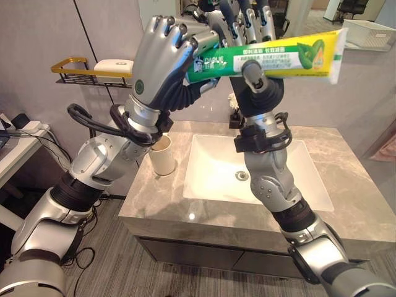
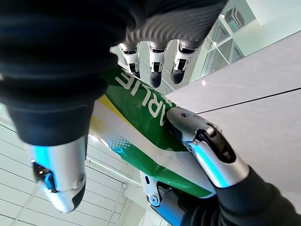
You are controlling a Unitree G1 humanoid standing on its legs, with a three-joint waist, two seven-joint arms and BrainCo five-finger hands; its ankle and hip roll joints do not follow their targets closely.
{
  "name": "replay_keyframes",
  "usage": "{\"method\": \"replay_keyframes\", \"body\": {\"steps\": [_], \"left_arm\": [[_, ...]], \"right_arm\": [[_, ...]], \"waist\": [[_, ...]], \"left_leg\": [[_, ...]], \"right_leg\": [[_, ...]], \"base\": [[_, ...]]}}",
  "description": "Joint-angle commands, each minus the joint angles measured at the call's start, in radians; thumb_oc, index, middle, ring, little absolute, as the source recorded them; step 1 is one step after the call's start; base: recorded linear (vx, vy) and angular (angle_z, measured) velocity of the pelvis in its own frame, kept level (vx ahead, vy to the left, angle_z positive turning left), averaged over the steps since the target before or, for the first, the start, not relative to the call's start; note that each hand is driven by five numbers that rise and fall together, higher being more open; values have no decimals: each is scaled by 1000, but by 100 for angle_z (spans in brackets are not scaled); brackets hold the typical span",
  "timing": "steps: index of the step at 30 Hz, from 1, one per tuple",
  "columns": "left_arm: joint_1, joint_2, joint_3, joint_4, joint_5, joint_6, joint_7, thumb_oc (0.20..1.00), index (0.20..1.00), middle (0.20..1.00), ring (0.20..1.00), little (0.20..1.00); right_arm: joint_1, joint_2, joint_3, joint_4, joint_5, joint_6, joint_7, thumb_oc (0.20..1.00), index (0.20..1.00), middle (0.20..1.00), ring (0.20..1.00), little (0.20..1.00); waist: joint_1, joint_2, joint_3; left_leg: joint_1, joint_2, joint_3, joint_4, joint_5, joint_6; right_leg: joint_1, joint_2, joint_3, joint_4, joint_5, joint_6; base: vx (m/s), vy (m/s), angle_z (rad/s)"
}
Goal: Put brush and paste in cup on sink, flatten towel.
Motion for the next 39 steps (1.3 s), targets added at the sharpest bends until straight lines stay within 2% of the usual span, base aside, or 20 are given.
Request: {"method": "replay_keyframes", "body": {"steps": [1, 14, 15, 16, 23, 24, 25, 26, 29, 30, 32, 33, 34, 37, 38, 39], "left_arm": [[-18, -21, 82, 40, -58, -3, 20, 200, 200, 200, 200, 200], [110, -30, 140, 25, -83, -21, 26, 200, 200, 200, 200, 200], [113, -30, 141, 25, -84, -22, 26, 200, 200, 200, 200, 200], [119, -32, 139, 26, -87, -25, 25, 200, 200, 200, 200, 200], [125, -45, 128, 32, -99, -30, 16, 200, 200, 200, 200, 200], [128, -48, 131, 31, -98, -28, 15, 332, 332, 332, 332, 332], [129, -48, 131, 30, -98, -27, 14, 837, 837, 837, 837, 837], [144, -46, 142, 28, -97, -25, 15, 1000, 1000, 1000, 1000, 1000], [175, -39, 168, -2, -99, -26, 11, 1000, 1000, 1000, 1000, 1000], [234, -22, 219, -70, -116, -44, -1, 1000, 1000, 1000, 1000, 1000], [278, -20, 253, -117, -136, -51, -13, 1000, 1000, 1000, 1000, 1000], [385, -18, 325, -198, -200, -84, -32, 1000, 1000, 1000, 1000, 1000], [397, -18, 335, -209, -204, -82, -38, 1000, 1000, 1000, 1000, 1000], [562, -35, 422, -326, -407, -147, -70, 1000, 1000, 1000, 1000, 1000], [679, -43, 446, -348, -594, -213, -149, 1000, 1000, 1000, 1000, 1000], [687, -44, 456, -354, -609, -214, -163, 1000, 1000, 1000, 1000, 1000]], "right_arm": [[-116, -6, -48, -59, -2, -62, 6, 1000, 1000, 1000, 1000, 1000], [-80, 0, -53, -78, 10, -66, 6, 1000, 1000, 1000, 1000, 1000], [-78, 2, -51, -76, 12, -65, 7, 313, 313, 313, 313, 313], [-75, 3, -48, -70, 16, -64, 7, 200, 200, 200, 200, 200], [-64, 4, -48, -65, 19, -63, -2, 200, 200, 200, 200, 200], [-59, 2, -55, -65, 12, -63, -13, 200, 200, 200, 200, 200], [-58, 2, -55, -66, 11, -63, -15, 200, 200, 200, 200, 200], [-48, -4, -67, -66, -14, -62, -33, 200, 200, 200, 200, 200], [-32, -24, -92, -83, -65, -59, -68, 200, 200, 200, 200, 200], [-13, -55, -142, -100, -109, -65, -102, 200, 200, 200, 200, 200], [-4, -57, -159, -109, -117, -64, -117, 200, 200, 200, 200, 200], [6, -88, -208, -112, -151, -70, -150, 200, 200, 200, 200, 200], [8, -86, -204, -114, -153, -69, -152, 200, 200, 200, 200, 200], [3, -147, -249, -113, -182, -67, -196, 200, 200, 200, 200, 200], [-18, -190, -270, -106, -191, -63, -214, 200, 200, 200, 200, 200], [-19, -190, -268, -106, -191, -63, -216, 200, 200, 200, 200, 200]], "waist": [[14, -2, -6], [19, 1, -1], [20, 0, 1], [22, 0, 2], [27, -11, 6], [29, -15, 8], [29, -15, 8], [32, -22, 10], [37, -28, 14], [50, -37, 21], [54, -41, 20], [79, -53, 29], [75, -52, 27], [104, -70, 35], [128, -81, 44], [126, -80, 42]], "left_leg": [[102, 50, 10, 8, -74, -63], [101, 55, 4, 8, -74, -65], [100, 55, 3, 8, -74, -65], [99, 55, 0, 8, -73, -65], [96, 54, -11, 8, -73, -62], [94, 53, -16, 8, -74, -60], [94, 52, -16, 8, -74, -60], [92, 50, -20, 8, -74, -58], [87, 47, -25, 8, -75, -55], [79, 45, -33, 8, -74, -53], [76, 44, -37, 8, -75, -51], [65, 41, -53, 8, -72, -51], [65, 41, -54, 8, -72, -51], [42, 35, -83, 8, -66, -50], [28, 30, -100, 8, -61, -51], [27, 29, -101, 8, -60, -51]], "right_leg": [[-61, -85, -27, 9, 95, 63], [-58, -81, -31, 9, 89, 58], [-58, -81, -32, 9, 89, 58], [-55, -80, -35, 9, 88, 58], [-51, -81, -42, 12, 86, 58], [-50, -81, -45, 12, 85, 59], [-50, -81, -45, 12, 85, 59], [-49, -82, -46, 13, 87, 60], [-52, -84, -48, 14, 88, 61], [-55, -86, -53, 16, 89, 62], [-55, -88, -55, 16, 90, 62], [-54, -91, -66, 14, 92, 62], [-54, -92, -67, 14, 92, 62], [-51, -97, -91, 10, 94, 62], [-50, -99, -104, 6, 97, 62], [-50, -99, -105, 6, 97, 62]], "base": [[7, -15, -3], [1, -2, -1], [0, 0, 0], [0, 0, 0], [1, 9, 3], [-7, 30, 4], [3, 40, 4], [4, 35, 2], [-4, 23, 1], [-15, 34, 3], [-8, 33, 7], [-8, 31, 14], [-11, 24, 23], [-21, 14, 24], [-30, 9, 31], [-24, 20, 48]]}}
